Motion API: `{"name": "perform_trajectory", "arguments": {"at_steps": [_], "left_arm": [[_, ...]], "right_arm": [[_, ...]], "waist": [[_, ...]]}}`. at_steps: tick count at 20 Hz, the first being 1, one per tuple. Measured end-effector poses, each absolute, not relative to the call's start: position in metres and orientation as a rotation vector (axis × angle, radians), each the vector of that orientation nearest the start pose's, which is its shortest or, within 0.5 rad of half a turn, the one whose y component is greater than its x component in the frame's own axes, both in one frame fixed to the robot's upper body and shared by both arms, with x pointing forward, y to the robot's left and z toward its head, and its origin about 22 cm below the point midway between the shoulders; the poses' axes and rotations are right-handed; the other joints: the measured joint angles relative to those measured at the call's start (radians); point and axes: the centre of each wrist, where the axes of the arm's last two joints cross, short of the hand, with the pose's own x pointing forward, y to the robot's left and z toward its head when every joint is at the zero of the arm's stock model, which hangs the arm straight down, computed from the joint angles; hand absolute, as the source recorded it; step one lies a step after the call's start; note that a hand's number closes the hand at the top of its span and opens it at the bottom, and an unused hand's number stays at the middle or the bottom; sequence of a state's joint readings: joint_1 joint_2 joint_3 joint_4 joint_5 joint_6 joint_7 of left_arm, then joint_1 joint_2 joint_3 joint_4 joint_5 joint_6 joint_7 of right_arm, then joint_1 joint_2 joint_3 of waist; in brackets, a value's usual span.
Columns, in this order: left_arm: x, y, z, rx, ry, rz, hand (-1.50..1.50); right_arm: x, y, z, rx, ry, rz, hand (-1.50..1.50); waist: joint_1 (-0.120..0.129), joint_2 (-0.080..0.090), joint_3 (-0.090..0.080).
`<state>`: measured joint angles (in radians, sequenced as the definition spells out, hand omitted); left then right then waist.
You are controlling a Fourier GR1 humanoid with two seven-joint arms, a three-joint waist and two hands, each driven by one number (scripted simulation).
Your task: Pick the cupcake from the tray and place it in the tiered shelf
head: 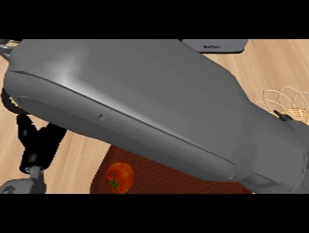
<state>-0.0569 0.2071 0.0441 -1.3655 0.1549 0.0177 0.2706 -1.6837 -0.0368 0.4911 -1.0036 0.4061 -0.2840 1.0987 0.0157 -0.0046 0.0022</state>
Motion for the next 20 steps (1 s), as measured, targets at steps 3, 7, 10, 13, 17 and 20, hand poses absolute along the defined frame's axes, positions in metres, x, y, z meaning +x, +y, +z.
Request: {"name": "perform_trajectory", "arguments": {"at_steps": [3, 7, 10, 13, 17, 20], "left_arm": [[0.252, 0.288, -0.019, 0.092, -1.164, 0.025, 0.00], [0.251, 0.294, -0.018, 0.090, -1.159, 0.022, 0.00], [0.251, 0.288, -0.018, 0.083, -1.168, 0.019, 0.00], [0.255, 0.289, -0.015, 0.089, -1.154, 0.016, 0.00], [0.255, 0.286, -0.015, 0.074, -1.157, 0.014, 0.00], [0.256, 0.286, -0.014, 0.082, -1.157, 0.011, 0.00]], "right_arm": [[0.320, 0.073, 0.370, -0.754, -1.748, 0.595, 1.50], [0.342, 0.060, 0.379, -0.770, -1.711, 0.591, 1.50], [0.358, 0.052, 0.379, -0.771, -1.679, 0.621, 1.50], [0.374, 0.046, 0.372, -0.777, -1.657, 0.663, 1.50], [0.390, 0.040, 0.364, -0.800, -1.637, 0.704, 1.50], [0.401, 0.036, 0.355, -0.817, -1.637, 0.719, 1.50]], "waist": [[0.003, 0.002, 0.000], [0.005, 0.005, -0.001], [0.009, 0.008, 0.000], [0.012, 0.010, -0.001], [0.017, 0.013, -0.001], [0.021, 0.014, -0.001]]}}
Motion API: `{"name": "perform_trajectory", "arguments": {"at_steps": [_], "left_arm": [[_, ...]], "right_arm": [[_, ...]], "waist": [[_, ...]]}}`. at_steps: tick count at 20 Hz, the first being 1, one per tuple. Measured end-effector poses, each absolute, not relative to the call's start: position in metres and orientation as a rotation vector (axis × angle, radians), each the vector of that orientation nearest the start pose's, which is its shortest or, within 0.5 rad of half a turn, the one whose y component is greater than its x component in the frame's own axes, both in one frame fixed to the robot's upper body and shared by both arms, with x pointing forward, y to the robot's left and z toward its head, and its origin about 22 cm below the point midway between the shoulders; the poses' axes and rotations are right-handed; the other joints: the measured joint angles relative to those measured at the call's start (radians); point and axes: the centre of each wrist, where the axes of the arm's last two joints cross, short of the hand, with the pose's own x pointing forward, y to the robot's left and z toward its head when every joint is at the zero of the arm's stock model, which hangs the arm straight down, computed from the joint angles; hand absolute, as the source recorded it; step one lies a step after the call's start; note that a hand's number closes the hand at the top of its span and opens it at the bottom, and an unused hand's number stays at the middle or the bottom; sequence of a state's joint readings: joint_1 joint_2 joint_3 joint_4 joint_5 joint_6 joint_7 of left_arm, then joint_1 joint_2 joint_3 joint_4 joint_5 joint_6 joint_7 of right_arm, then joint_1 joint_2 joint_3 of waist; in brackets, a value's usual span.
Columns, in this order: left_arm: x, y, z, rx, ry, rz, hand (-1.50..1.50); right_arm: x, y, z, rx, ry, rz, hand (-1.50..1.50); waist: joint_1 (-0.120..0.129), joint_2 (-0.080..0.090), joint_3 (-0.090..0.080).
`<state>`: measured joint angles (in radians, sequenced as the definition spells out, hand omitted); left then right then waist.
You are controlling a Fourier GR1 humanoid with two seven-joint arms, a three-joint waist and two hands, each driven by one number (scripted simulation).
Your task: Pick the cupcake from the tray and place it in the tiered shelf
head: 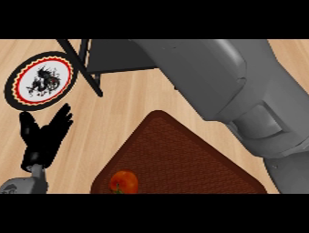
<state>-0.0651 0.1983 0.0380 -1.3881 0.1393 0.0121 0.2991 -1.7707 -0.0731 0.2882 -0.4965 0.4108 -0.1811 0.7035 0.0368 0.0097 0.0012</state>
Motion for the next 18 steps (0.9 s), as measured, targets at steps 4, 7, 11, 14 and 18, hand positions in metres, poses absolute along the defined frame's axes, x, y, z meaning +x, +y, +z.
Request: {"name": "perform_trajectory", "arguments": {"at_steps": [4, 7, 11, 14, 18], "left_arm": [[0.257, 0.289, -0.015, 0.074, -1.165, 0.006, 0.00], [0.261, 0.288, -0.013, 0.074, -1.163, 0.002, 0.00], [0.261, 0.284, -0.014, 0.067, -1.171, -0.007, 0.00], [0.263, 0.287, -0.013, 0.068, -1.173, -0.007, 0.00], [0.263, 0.284, -0.012, 0.070, -1.168, -0.002, 0.00]], "right_arm": [[0.409, 0.038, 0.344, -0.828, -1.639, 0.709, 1.50], [0.417, 0.032, 0.336, -0.845, -1.637, 0.711, 1.50], [0.427, 0.021, 0.331, -0.863, -1.652, 0.697, 1.50], [0.429, 0.020, 0.330, -0.848, -1.673, 0.696, 1.50], [0.433, 0.015, 0.327, -0.832, -1.691, 0.707, 1.50]], "waist": [[0.005, 0.002, 0.000], [0.011, 0.005, 0.000], [0.015, 0.007, 0.000], [0.017, 0.008, 0.000], [0.017, 0.008, 0.000]]}}
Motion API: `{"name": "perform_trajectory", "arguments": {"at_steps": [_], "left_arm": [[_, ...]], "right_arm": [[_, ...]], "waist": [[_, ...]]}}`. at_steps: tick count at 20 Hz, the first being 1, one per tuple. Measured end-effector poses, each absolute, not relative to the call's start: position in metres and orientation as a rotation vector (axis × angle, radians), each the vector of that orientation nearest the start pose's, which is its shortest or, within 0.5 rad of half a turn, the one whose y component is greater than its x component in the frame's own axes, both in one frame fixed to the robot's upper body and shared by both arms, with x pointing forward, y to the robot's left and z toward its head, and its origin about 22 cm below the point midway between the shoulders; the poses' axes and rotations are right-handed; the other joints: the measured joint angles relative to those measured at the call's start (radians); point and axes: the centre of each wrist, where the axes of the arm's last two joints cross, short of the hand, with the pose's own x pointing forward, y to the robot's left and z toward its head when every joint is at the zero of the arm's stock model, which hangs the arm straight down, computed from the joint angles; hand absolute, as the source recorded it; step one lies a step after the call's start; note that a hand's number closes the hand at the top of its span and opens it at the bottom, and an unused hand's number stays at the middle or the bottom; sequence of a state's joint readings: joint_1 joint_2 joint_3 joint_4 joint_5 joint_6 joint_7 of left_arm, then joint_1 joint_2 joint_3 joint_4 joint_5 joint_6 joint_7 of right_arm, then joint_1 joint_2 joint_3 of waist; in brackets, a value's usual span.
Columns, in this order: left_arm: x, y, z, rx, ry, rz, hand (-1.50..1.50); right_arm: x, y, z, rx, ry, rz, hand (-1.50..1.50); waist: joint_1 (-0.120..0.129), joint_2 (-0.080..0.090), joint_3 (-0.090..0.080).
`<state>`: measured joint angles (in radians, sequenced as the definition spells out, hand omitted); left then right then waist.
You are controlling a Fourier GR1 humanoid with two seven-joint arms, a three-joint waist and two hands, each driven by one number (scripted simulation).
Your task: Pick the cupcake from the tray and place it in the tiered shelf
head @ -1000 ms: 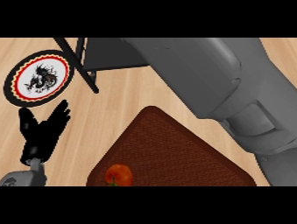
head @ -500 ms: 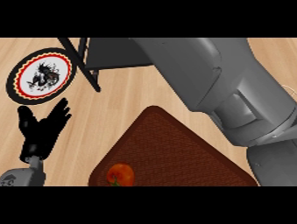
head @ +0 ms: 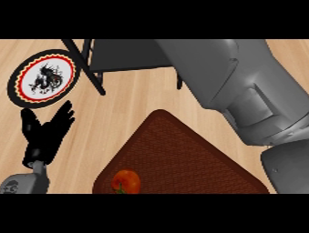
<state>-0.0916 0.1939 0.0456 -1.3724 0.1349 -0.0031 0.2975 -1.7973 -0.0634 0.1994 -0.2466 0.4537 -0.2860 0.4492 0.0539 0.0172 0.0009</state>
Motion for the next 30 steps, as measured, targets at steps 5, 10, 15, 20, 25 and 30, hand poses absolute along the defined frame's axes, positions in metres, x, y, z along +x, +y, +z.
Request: {"name": "perform_trajectory", "arguments": {"at_steps": [5, 10, 15, 20, 25, 30], "left_arm": [[0.262, 0.286, -0.012, 0.070, -1.170, -0.001, 0.00], [0.263, 0.284, -0.013, 0.071, -1.175, 0.001, 0.00], [0.264, 0.276, -0.013, 0.071, -1.175, -0.003, 0.00], [0.263, 0.279, -0.015, 0.072, -1.180, -0.007, 0.00], [0.262, 0.284, -0.015, 0.075, -1.178, -0.006, 0.00], [0.263, 0.287, -0.014, 0.074, -1.158, 0.006, 0.00]], "right_arm": [[0.435, 0.014, 0.326, -0.860, -1.680, 0.750, 1.50], [0.437, 0.012, 0.325, -0.803, -1.686, 0.608, -1.50], [0.438, 0.007, 0.328, -0.694, -1.721, 0.426, -1.50], [0.437, 0.003, 0.339, -0.543, -1.757, 0.262, -1.50], [0.439, -0.011, 0.353, -0.448, -1.778, 0.080, -1.50], [0.446, -0.038, 0.364, -0.519, -1.797, -0.081, -1.50]], "waist": [[0.001, 0.000, 0.000], [-0.001, 0.000, 0.001], [0.002, 0.002, 0.001], [0.001, 0.001, 0.001], [-0.006, -0.003, 0.001], [-0.016, -0.006, 0.002]]}}
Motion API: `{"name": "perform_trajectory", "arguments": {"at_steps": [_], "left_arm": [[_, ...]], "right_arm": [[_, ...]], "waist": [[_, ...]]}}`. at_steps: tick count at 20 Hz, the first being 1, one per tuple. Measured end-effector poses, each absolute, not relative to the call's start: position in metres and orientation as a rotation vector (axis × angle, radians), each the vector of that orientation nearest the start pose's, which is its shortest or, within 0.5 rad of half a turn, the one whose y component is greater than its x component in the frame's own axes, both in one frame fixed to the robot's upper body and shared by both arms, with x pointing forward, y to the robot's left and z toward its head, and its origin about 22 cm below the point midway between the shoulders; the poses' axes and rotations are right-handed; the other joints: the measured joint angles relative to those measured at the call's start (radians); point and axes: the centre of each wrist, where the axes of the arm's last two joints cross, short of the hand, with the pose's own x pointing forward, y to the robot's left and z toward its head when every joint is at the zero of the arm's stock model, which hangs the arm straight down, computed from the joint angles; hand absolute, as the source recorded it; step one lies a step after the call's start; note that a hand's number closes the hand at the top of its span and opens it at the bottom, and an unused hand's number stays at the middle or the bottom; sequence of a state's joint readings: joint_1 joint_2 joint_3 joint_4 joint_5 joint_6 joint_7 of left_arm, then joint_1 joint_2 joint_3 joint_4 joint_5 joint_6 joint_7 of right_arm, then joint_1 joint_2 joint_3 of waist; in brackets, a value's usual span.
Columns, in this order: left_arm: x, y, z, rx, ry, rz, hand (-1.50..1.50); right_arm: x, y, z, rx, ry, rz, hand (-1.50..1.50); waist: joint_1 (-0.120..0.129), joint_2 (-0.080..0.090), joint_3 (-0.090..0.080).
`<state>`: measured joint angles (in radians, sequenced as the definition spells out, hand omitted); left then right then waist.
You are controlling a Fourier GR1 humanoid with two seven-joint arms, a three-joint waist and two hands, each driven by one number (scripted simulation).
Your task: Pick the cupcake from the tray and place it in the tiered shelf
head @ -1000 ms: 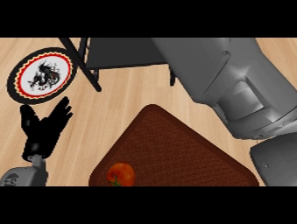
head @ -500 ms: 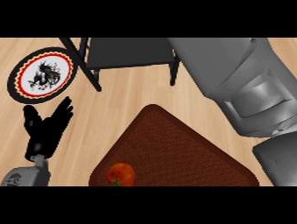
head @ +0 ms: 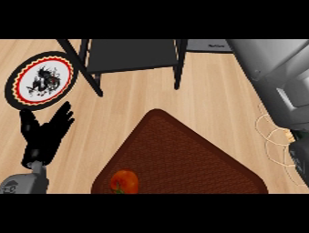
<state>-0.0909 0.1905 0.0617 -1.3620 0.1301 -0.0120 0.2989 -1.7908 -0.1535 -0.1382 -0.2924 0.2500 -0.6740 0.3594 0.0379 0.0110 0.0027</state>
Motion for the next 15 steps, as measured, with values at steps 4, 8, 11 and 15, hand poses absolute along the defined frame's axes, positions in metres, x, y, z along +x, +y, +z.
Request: {"name": "perform_trajectory", "arguments": {"at_steps": [4, 8, 11, 15], "left_arm": [[0.259, 0.292, -0.015, 0.082, -1.157, 0.012, 0.00], [0.256, 0.290, -0.018, 0.091, -1.147, 0.034, 0.00], [0.254, 0.296, -0.021, 0.098, -1.158, 0.042, 0.00], [0.253, 0.295, -0.021, 0.103, -1.144, 0.051, 0.00]], "right_arm": [[0.453, -0.066, 0.370, -0.571, -1.776, -0.224, -1.50], [0.459, -0.105, 0.377, -0.570, -1.746, -0.344, -1.50], [0.462, -0.134, 0.374, -0.549, -1.732, -0.377, -1.50], [0.460, -0.171, 0.375, -0.518, -1.722, -0.364, -1.50]], "waist": [[-0.010, -0.004, 0.000], [-0.024, -0.009, 0.001], [-0.033, -0.013, 0.002], [-0.045, -0.019, 0.003]]}}
